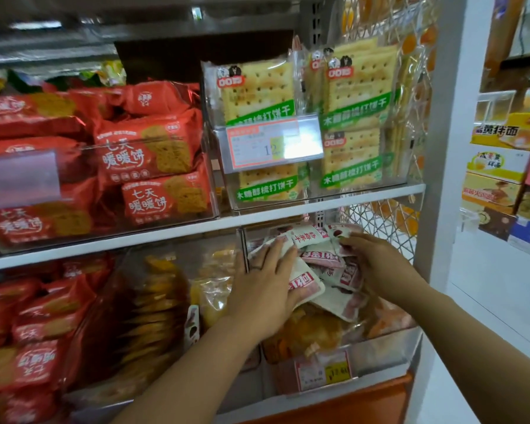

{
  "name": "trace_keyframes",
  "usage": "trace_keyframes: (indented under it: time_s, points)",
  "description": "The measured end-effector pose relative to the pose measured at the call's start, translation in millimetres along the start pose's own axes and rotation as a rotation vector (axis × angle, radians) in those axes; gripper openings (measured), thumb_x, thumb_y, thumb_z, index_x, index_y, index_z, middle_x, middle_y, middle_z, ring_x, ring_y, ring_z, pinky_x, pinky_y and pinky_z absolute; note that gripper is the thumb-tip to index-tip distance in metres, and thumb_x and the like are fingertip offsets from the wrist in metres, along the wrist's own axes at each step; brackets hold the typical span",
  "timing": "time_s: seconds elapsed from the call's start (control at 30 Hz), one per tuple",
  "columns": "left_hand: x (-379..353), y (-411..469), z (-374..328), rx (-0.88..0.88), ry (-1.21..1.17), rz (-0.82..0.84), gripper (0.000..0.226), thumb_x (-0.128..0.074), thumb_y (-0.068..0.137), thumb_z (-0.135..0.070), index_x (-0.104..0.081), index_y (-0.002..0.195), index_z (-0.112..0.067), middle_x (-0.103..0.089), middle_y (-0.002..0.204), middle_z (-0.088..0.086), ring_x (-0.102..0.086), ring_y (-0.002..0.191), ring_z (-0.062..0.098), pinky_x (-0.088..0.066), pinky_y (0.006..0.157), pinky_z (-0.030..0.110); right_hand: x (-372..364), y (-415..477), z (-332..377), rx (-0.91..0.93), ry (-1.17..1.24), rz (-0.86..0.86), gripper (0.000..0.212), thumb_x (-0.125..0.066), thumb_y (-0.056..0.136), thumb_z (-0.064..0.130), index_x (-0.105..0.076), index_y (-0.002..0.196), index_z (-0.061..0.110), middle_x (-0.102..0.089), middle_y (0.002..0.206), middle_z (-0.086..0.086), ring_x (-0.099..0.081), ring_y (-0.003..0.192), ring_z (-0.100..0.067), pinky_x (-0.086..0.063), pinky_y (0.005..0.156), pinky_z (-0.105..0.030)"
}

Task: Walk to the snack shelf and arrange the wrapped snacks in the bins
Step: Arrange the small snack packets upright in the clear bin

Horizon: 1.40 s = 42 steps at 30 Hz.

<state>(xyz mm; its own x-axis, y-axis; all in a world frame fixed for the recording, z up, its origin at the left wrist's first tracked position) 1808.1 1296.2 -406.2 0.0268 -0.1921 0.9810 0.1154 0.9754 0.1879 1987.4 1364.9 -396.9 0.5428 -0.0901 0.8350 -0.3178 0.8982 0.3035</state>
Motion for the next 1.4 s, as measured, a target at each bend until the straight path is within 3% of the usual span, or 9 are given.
trace_keyframes:
  time_s: [0.3,0.4,0.53,0.8,0.97,1.03,1.17,1.3,1.4]
  points:
    - [-14.3,24.3,11.6,0.067,-0.016,0.182,0.076,-0.013,0.09,-0.069,0.017,0.147,-0.031,0.019,0.157,-0.003,0.005,0.146,0.02,0.002,0.115,0.056,-14.0,27.5,-4.6,0.0,-0.012,0.135,0.042,-0.042,0.094,0.013,-0.042,0.136,0.019,-0.042,0.14,-0.007,-0.045,0.123,-0.028,-0.039,0.1,-0.036]
    - [-9.3,27.6,13.3,0.108,0.004,0.176,0.076,-0.012,0.089,-0.07,0.015,0.148,-0.03,0.013,0.158,0.001,0.0,0.146,0.023,0.005,0.112,0.057,-15.1,27.1,-1.6,0.029,-0.006,0.146,0.047,-0.043,0.094,0.013,-0.036,0.14,0.017,-0.039,0.143,-0.007,-0.036,0.13,-0.024,-0.029,0.104,-0.027]
    - [0.9,18.4,8.8,0.087,-0.034,0.1,0.075,-0.019,0.091,-0.068,0.011,0.149,-0.031,0.009,0.159,0.0,-0.003,0.146,0.024,0.002,0.115,0.055,-4.3,13.9,1.5,0.07,0.01,0.052,0.049,-0.04,0.092,0.021,-0.037,0.141,0.019,-0.03,0.151,-0.006,-0.026,0.139,-0.024,-0.023,0.114,-0.035]
    - [32.1,-56.1,39.4,0.07,-0.028,-0.098,0.053,-0.031,0.095,-0.055,-0.022,0.145,-0.039,-0.024,0.152,-0.012,-0.031,0.137,0.013,-0.005,0.115,0.048,14.4,-44.7,79.2,0.268,0.034,-0.094,0.027,-0.053,0.09,0.013,-0.066,0.113,0.018,-0.064,0.113,0.005,-0.054,0.109,-0.013,-0.038,0.087,-0.021]
    - [44.8,-119.9,99.7,0.136,-0.074,-0.176,0.04,-0.04,0.091,-0.052,-0.054,0.126,-0.038,-0.058,0.127,-0.013,-0.056,0.115,0.012,-0.013,0.113,0.046,-18.8,-61.3,150.7,0.388,0.09,0.08,0.025,-0.053,0.092,0.02,-0.066,0.113,0.023,-0.064,0.11,0.01,-0.052,0.094,0.002,-0.039,0.08,-0.006]
    - [42.5,-135.3,122.9,0.158,-0.104,-0.103,0.061,-0.022,0.081,-0.064,-0.056,0.124,-0.038,-0.058,0.127,-0.016,-0.055,0.116,0.01,-0.013,0.114,0.048,-35.6,-58.6,176.1,0.441,0.084,0.172,0.023,-0.054,0.092,0.022,-0.066,0.112,0.023,-0.064,0.104,0.009,-0.049,0.082,0.006,-0.036,0.07,0.0]
    - [25.5,-158.8,155.8,0.162,-0.136,-0.017,0.082,-0.005,0.066,-0.074,-0.049,0.128,-0.044,-0.047,0.136,-0.025,-0.044,0.125,0.002,-0.009,0.117,0.046,-79.5,-41.3,213.3,0.458,-0.029,0.371,0.026,-0.055,0.091,0.028,-0.064,0.115,0.024,-0.066,0.111,0.003,-0.058,0.095,-0.009,-0.042,0.077,-0.018]
    - [15.1,-167.8,167.6,0.082,-0.131,-0.003,0.095,0.01,0.064,-0.085,-0.052,0.123,-0.044,-0.049,0.13,-0.026,-0.042,0.123,-0.001,-0.002,0.118,0.042,-129.5,-18.2,229.7,0.395,-0.156,0.579,0.028,-0.054,0.09,0.021,-0.063,0.115,0.012,-0.062,0.12,-0.007,-0.057,0.107,-0.021,-0.041,0.084,-0.023]
    - [13.2,-168.6,173.3,0.043,-0.148,0.003,0.098,0.009,0.06,-0.086,-0.053,0.122,-0.043,-0.048,0.127,-0.026,-0.041,0.122,-0.004,0.011,0.116,0.036,-162.8,-8.9,234.4,0.334,-0.239,0.713,0.023,-0.053,0.09,0.021,-0.069,0.1,0.008,-0.065,0.105,-0.01,-0.059,0.097,-0.025,-0.046,0.081,-0.031]
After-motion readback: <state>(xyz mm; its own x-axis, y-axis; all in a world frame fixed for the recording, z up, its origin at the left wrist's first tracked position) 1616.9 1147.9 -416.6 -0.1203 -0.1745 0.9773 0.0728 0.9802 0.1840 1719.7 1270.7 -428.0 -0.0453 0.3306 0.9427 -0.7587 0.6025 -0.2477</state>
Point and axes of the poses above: each hand's wrist, its own y-axis towards the middle knuckle, its own x-axis out of the back of the hand, z = x × y, the point moved 6 cm from there along y, towards the middle knuckle
